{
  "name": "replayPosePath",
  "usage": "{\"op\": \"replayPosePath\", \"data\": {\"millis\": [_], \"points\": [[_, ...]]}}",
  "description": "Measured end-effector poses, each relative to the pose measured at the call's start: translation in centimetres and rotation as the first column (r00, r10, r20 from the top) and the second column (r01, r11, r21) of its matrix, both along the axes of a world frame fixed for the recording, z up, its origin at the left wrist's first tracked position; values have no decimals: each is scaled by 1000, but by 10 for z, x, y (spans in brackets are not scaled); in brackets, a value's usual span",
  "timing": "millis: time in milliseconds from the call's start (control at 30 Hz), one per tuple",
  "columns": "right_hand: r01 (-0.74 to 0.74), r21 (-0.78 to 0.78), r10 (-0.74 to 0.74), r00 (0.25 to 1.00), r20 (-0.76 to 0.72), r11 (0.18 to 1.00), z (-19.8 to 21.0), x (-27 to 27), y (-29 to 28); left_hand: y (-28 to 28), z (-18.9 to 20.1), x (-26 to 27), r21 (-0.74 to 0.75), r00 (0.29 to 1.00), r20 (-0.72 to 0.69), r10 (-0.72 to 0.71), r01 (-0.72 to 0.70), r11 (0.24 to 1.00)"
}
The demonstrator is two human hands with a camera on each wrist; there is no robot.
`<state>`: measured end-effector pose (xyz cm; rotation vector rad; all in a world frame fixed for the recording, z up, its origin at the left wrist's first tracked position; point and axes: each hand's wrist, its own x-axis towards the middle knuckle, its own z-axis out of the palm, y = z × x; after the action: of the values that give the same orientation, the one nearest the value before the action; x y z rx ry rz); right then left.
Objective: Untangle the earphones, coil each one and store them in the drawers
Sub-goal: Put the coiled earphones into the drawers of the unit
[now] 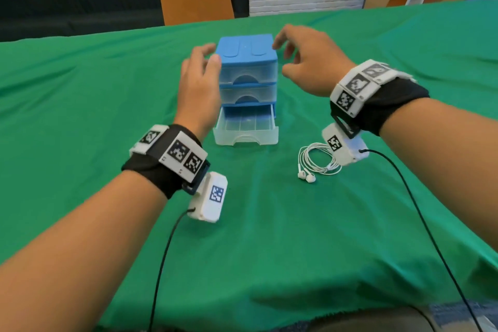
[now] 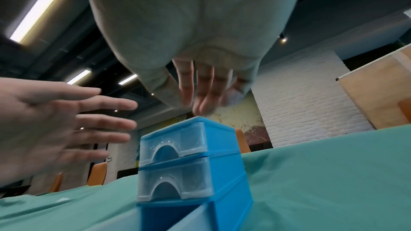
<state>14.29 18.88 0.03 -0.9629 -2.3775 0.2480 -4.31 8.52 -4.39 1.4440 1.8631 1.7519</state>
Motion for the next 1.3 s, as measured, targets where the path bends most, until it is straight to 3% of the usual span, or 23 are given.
{"op": "replayPosePath", "data": {"millis": [67, 167, 267, 367, 500, 600, 733, 833, 967, 1033, 1200, 1300], "points": [[-18, -86, 32, 985, 167, 996, 0, 17, -6, 10, 9, 1, -66, 985, -156, -67, 57, 996], [16, -225, 116, 821, 559, 974, -14, 35, -11, 21, 14, 0, -193, 936, -310, -165, 107, 975], [52, -238, 130, 719, 683, 970, -38, 44, -11, 25, 8, -2, -349, 863, -439, -251, 94, 932], [62, -243, 127, 712, 691, 968, -54, 44, -11, 27, 2, -6, -350, 840, -474, -264, 95, 932], [-7, -211, 157, 692, 704, 977, -60, 36, -13, 26, -1, -12, -326, 872, -428, -236, 94, 941], [-44, -207, 181, 680, 711, 977, -57, 31, -14, 20, 2, -13, -159, 874, -462, -154, 89, 983], [-91, -212, 208, 744, 635, 973, -48, 29, -11, 9, 7, -11, 12, 881, -458, -117, 137, 990], [-132, -201, 225, 800, 557, 971, -34, 24, -9, 3, 12, -2, -147, 871, -411, -270, 230, 962], [-184, -168, 244, 836, 492, 968, -19, 12, -12, 3, 7, 21, -563, 654, -484, -581, 275, 779], [-201, -151, 249, 837, 487, 968, -14, 7, -13, 6, 2, 31, -654, 578, -512, -636, 218, 725], [-219, -114, 247, 862, 442, 969, -7, 7, -10, 15, -2, 34, -634, 611, -516, -600, 197, 747], [-237, -124, 267, 877, 399, 964, -3, 8, -11, 15, -4, 36, -655, 664, -414, -622, 258, 711]]}}
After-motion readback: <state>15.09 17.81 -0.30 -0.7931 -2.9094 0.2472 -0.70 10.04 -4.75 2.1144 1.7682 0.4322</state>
